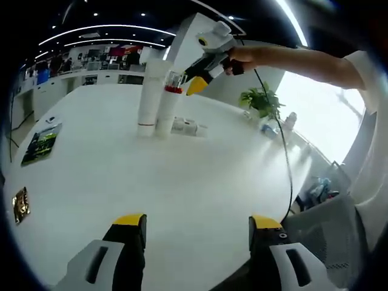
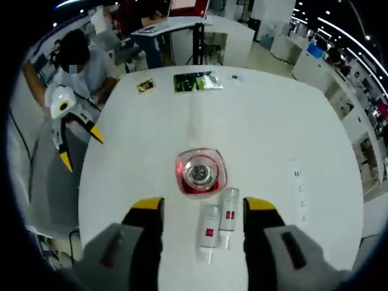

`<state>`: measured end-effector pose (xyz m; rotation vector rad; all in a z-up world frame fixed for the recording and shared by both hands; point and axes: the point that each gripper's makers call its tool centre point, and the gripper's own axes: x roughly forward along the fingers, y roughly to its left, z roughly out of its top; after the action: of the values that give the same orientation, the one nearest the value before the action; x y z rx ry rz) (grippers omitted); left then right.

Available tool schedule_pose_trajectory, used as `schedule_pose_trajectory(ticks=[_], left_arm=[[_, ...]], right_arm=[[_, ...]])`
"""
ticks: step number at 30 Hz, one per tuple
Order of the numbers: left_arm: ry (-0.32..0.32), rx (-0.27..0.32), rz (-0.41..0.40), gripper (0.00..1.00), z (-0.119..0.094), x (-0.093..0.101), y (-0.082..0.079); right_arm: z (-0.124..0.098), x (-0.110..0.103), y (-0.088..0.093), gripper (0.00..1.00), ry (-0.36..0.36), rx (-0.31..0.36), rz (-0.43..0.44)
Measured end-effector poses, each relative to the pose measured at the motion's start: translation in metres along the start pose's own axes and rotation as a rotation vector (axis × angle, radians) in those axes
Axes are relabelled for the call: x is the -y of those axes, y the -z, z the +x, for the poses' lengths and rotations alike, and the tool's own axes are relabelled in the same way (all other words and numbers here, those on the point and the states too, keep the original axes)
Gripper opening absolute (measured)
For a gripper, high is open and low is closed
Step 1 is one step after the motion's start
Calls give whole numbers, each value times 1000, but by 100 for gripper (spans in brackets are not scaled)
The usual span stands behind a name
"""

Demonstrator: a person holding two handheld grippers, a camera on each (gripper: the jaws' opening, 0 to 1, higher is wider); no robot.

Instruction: Arrange the skincare products in the storage area until every visible bottle or jar stands upright without overlapping.

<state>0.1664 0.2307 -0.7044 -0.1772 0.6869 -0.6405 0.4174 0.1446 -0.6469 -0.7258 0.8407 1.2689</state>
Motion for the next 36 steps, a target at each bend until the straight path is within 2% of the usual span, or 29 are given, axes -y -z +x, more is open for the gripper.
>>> schedule_pose_trajectory(ticks=[2, 3, 4, 6, 7, 8, 10, 12, 17, 20, 24, 27, 31, 34, 36], left_arm=[[0, -2, -3, 71, 0, -1, 1], [0, -2, -4, 71, 0, -1, 1], [1, -5, -3, 71, 0, -1, 2], [3, -7, -2, 71, 1, -1, 3], [4, -7, -1, 71, 1, -1, 3], [5, -8, -1, 71, 1, -1, 4], [5, -7, -2, 71, 1, 0, 3], [3, -2, -10, 71, 0, 0, 1], [-7, 8, -38, 71, -2, -2, -2], [-4, 1, -43, 70, -1, -3, 0], [8, -12, -36, 70, 0, -1, 4], [12, -20, -35, 70, 0, 1, 4], [9, -16, -39, 70, 0, 1, 3], [4, -13, -44, 70, -1, -1, 3], [4, -14, -43, 70, -1, 0, 3]], right_arm=[[1, 2, 16, 55, 27, 0, 42], [2, 5, 28, 55, 50, -11, 41], [2, 6, 32, 55, 61, -13, 43], [2, 16, 54, 55, 139, -19, 101], [3, 17, 59, 55, 145, -23, 114], [4, 16, 71, 55, 151, -37, 157], [7, 21, 89, 53, 162, -62, 172], [12, 17, 113, 51, 149, -115, 211], [24, 9, 138, 48, 149, -156, 253], [30, 6, 144, 45, 151, -154, 284], [35, 12, 145, 41, 181, -133, 323], [40, 13, 148, 39, 172, -129, 357], [48, 14, 154, 37, 153, -148, 353], [49, 16, 150, 34, 164, -129, 357], [50, 19, 151, 32, 168, -141, 343]])
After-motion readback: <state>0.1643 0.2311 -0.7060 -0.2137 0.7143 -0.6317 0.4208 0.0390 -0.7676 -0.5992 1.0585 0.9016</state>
